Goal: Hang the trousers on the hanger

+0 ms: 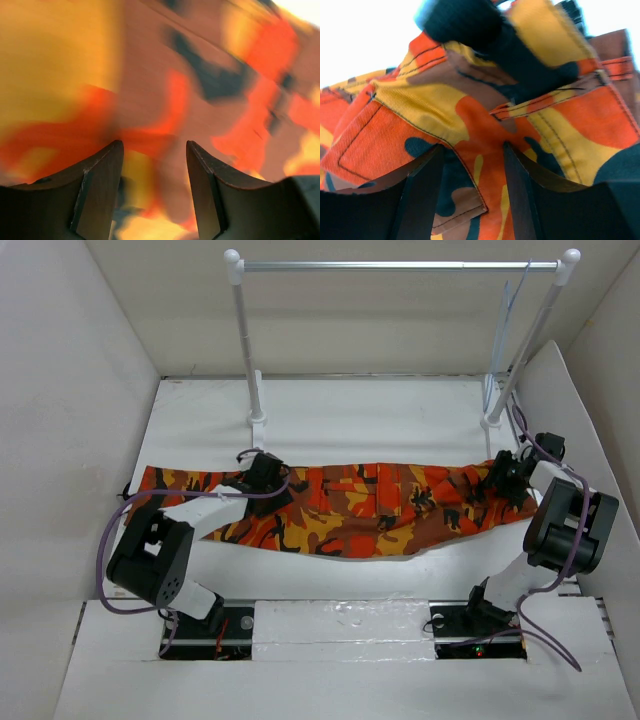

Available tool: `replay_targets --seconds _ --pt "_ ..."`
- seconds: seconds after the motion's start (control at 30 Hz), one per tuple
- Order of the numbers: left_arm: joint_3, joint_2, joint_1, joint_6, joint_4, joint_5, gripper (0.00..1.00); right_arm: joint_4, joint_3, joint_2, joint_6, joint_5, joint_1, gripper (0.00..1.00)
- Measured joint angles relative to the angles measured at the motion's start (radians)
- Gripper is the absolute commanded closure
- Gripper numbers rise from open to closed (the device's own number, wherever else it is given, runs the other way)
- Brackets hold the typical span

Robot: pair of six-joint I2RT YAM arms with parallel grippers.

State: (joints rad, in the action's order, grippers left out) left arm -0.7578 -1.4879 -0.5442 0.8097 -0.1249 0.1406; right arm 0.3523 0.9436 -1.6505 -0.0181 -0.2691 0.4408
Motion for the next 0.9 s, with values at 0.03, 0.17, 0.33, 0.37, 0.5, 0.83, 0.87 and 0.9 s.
replay_targets --seconds 0.03,0.17,0.33,0.37,0.5,0.83,0.87,0.9 --pt "0.014 0.012 0.038 0.000 -0.002 0.003 0.50 0.005 0.011 -0.005 -0.004 0.001 0.008 0.43" --pt "0.048 0.079 0.171 0.000 -0.006 0.004 0.50 0.013 -0.005 0.072 -0.005 -0.001 0.062 0.35" --pt "0.064 0.164 0.280 -0.002 0.002 -0.035 0.50 0.054 -0.006 0.318 -0.011 -0.014 0.130 0.22" --pt "0.063 0.182 0.270 -0.005 0.010 -0.046 0.51 0.056 -0.008 0.372 -0.013 -0.011 0.140 0.21" --pt "0.014 0.215 0.132 -0.018 0.028 -0.083 0.57 0.019 -0.084 0.511 -0.032 -0.032 0.246 0.18" --pt "-0.053 0.203 -0.250 -0.037 0.085 -0.115 1.00 -0.042 -0.278 0.266 -0.080 -0.158 0.384 0.17" --pt "-0.038 0.203 -0.255 -0.034 0.093 -0.117 1.00 -0.060 -0.278 0.258 -0.090 -0.167 0.384 0.18" --pt "-0.019 0.203 -0.258 -0.027 0.101 -0.118 1.00 -0.079 -0.278 0.251 -0.098 -0.172 0.384 0.19"
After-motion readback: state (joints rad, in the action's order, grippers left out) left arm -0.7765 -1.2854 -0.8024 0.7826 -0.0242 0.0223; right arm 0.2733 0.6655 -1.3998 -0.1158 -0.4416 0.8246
